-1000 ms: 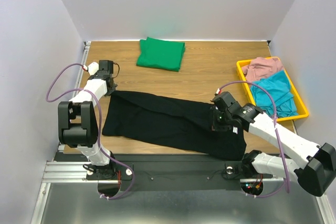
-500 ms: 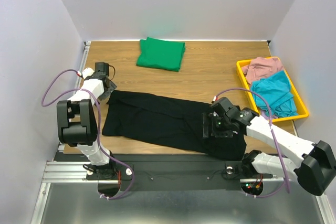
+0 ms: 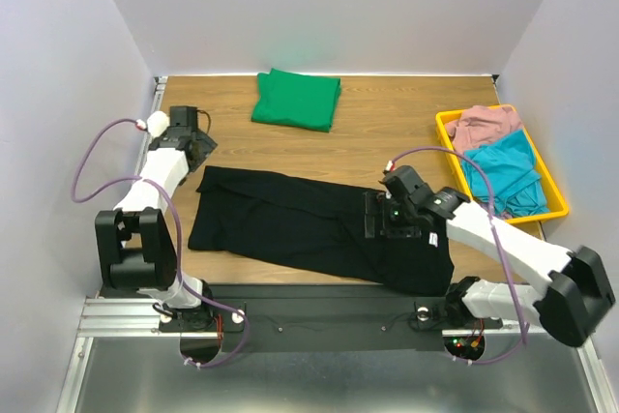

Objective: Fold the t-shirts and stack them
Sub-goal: Fold the tshirt

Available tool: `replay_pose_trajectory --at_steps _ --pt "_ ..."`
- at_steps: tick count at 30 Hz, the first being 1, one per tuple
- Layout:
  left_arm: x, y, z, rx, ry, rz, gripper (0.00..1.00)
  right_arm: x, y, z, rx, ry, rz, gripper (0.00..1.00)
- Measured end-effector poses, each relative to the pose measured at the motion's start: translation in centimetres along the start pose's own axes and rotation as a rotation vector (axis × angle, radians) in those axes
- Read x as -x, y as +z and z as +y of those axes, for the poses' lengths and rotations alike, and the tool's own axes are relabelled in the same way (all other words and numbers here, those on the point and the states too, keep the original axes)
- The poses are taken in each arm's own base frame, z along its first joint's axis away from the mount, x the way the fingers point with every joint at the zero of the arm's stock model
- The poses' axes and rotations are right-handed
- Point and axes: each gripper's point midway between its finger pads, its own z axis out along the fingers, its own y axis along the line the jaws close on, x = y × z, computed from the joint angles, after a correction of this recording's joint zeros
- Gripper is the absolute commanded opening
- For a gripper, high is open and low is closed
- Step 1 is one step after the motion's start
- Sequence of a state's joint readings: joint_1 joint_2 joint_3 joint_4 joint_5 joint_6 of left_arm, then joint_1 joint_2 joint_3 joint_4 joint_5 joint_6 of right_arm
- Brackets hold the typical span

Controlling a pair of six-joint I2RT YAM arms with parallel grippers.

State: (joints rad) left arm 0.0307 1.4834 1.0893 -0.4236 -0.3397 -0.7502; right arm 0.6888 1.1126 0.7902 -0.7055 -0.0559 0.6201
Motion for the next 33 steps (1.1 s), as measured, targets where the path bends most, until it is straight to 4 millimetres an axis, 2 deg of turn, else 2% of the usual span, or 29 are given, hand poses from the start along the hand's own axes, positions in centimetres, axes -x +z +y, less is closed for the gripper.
replay_pose_trajectory --at_steps 4,5,7,11,15,20,24,30,33 --pt "-3.4 -0.1 -3.6 -0.102 0.101 0.063 0.98 -0.1 3.0 -0.7 -0.063 0.007 0.047 1.00" --pt "-3.7 0.0 -4.0 -0.119 0.109 0.072 0.98 -0.1 3.5 -0.7 -0.067 0.008 0.055 1.00" --pt "-6.2 1.0 -4.8 -0.131 0.162 0.131 0.98 -0.2 4.4 -0.5 -0.056 0.007 0.070 1.00" --pt "-8.4 3.2 -4.1 -0.095 0.203 0.191 0.98 -0.8 5.8 0.0 -0.020 0.003 0.106 1.00" --pt "-9.3 4.4 -3.2 -0.066 0.217 0.209 0.98 -2.7 6.3 0.1 0.035 -0.006 0.164 1.00" --pt "-9.0 5.4 -2.6 -0.052 0.211 0.204 0.98 -4.2 5.2 1.6 0.159 -0.035 0.210 1.00" --pt "-8.1 6.0 -2.0 -0.043 0.183 0.188 0.98 -5.7 2.9 3.8 0.329 -0.088 0.252 1.00" --pt "-7.0 6.6 -1.1 -0.025 0.155 0.169 0.98 -6.1 -0.1 6.7 0.534 -0.165 0.261 1.00" --pt "-6.7 6.8 -0.7 -0.017 0.144 0.166 0.98 -6.4 -0.7 7.4 0.580 -0.186 0.270 1.00"
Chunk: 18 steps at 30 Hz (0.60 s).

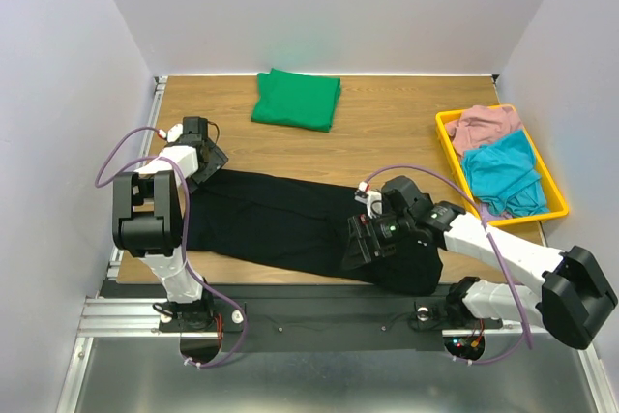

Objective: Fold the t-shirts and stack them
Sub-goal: Fold the tshirt

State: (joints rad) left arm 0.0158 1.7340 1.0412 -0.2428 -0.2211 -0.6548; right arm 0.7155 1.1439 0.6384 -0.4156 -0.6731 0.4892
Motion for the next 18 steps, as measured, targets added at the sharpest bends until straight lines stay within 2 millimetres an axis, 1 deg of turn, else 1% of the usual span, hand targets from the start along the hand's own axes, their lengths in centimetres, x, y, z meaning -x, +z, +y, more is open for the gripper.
replay_pose_trajectory --at_steps 3,6,8,11,14,16,18 --pt "0.1 0.0 0.1 0.001 -0.003 -0.001 0.98 -0.2 0.1 0.3 0.008 -0.015 0.006 1.00" --pt "0.1 0.0 0.1 0.001 -0.003 -0.001 0.98 0.2 0.1 -0.2 -0.032 -0.024 -0.024 1.00" --pt "0.1 0.0 0.1 0.002 -0.003 -0.002 0.98 0.9 -0.1 -0.8 -0.076 -0.029 -0.067 1.00" --pt "0.1 -0.1 0.2 0.003 -0.003 -0.002 0.98 2.6 -0.5 -2.6 -0.199 -0.015 -0.159 1.00" --pt "0.1 -0.1 0.2 0.005 0.000 -0.001 0.98 4.0 -0.8 -4.0 -0.291 0.004 -0.216 1.00" --pt "0.1 0.0 0.3 0.008 0.000 -0.001 0.98 4.5 -0.4 -4.6 -0.325 0.024 -0.214 1.00" --pt "0.1 -0.1 0.4 0.010 0.001 0.000 0.98 4.6 0.5 -5.8 -0.363 0.054 -0.189 1.00"
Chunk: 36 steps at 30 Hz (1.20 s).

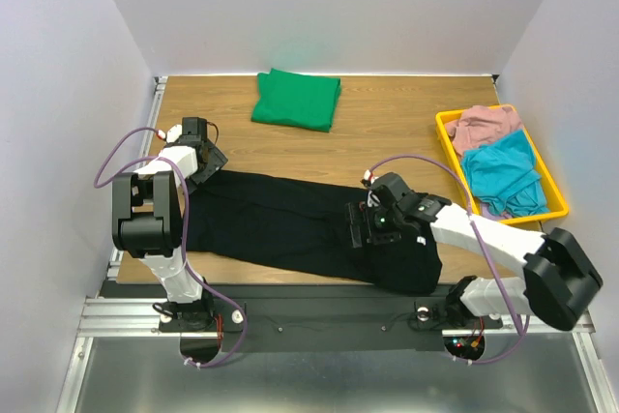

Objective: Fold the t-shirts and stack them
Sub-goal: Fold the tshirt

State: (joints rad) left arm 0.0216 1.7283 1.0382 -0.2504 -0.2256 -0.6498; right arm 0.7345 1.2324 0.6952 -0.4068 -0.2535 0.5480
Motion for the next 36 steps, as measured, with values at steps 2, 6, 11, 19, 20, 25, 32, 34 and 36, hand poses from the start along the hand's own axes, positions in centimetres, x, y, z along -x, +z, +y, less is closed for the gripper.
replay_pose_trajectory --at_steps 2,6,11,19,20,25,32,34,36 --pt "0.0 0.0 0.0 0.000 0.003 0.000 0.98 -0.7 1.0 -1.0 -0.042 0.022 0.042 1.00" --pt "-0.1 -0.1 0.2 0.002 0.007 0.001 0.98 -1.3 1.7 -1.5 -0.058 0.041 0.077 1.00" --pt "-0.2 -0.1 0.2 0.001 0.008 0.001 0.98 -1.1 2.1 -0.3 0.008 0.033 0.080 1.00" --pt "-0.2 -0.1 0.3 0.001 0.011 0.002 0.98 -1.2 3.0 1.2 0.104 0.018 0.111 1.00" --pt "-0.2 -0.1 0.3 0.000 0.013 0.001 0.98 -1.2 3.0 1.4 0.114 0.017 0.113 1.00" --pt "-0.2 -0.1 0.3 -0.001 0.013 0.001 0.98 -1.8 3.4 3.4 0.194 -0.022 0.141 1.00" --pt "-0.3 -0.2 0.4 -0.003 0.012 0.001 0.98 -3.4 4.5 7.9 0.283 -0.128 0.203 1.00" --pt "-0.3 -0.2 0.4 -0.003 0.011 0.001 0.98 -3.9 4.6 9.4 0.305 -0.164 0.215 1.00" --pt "-0.2 -0.2 0.5 -0.004 0.009 0.001 0.98 -4.2 4.6 10.7 0.323 -0.195 0.222 1.00"
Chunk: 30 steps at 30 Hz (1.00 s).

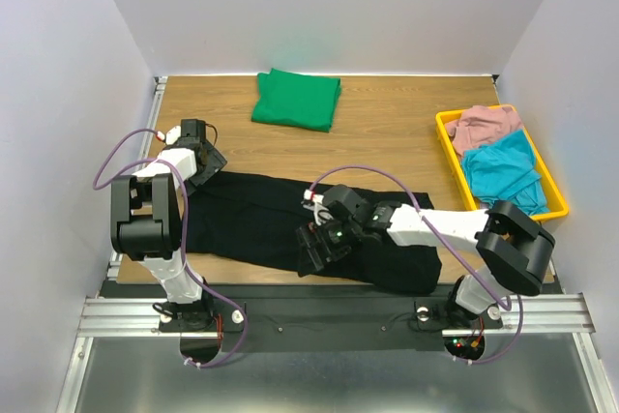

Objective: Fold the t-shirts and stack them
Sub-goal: Fold the tshirt

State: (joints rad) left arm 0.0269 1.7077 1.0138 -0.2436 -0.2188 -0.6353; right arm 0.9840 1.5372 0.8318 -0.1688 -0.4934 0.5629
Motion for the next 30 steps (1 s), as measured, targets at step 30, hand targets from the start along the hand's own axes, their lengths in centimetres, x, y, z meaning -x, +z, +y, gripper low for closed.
replay_pose_trajectory --at_steps 30 --pt "-0.4 -0.3 0.4 -0.002 0.010 0.004 0.98 0.1 -7.6 -11.6 -0.544 0.319 -0.246 1.00"
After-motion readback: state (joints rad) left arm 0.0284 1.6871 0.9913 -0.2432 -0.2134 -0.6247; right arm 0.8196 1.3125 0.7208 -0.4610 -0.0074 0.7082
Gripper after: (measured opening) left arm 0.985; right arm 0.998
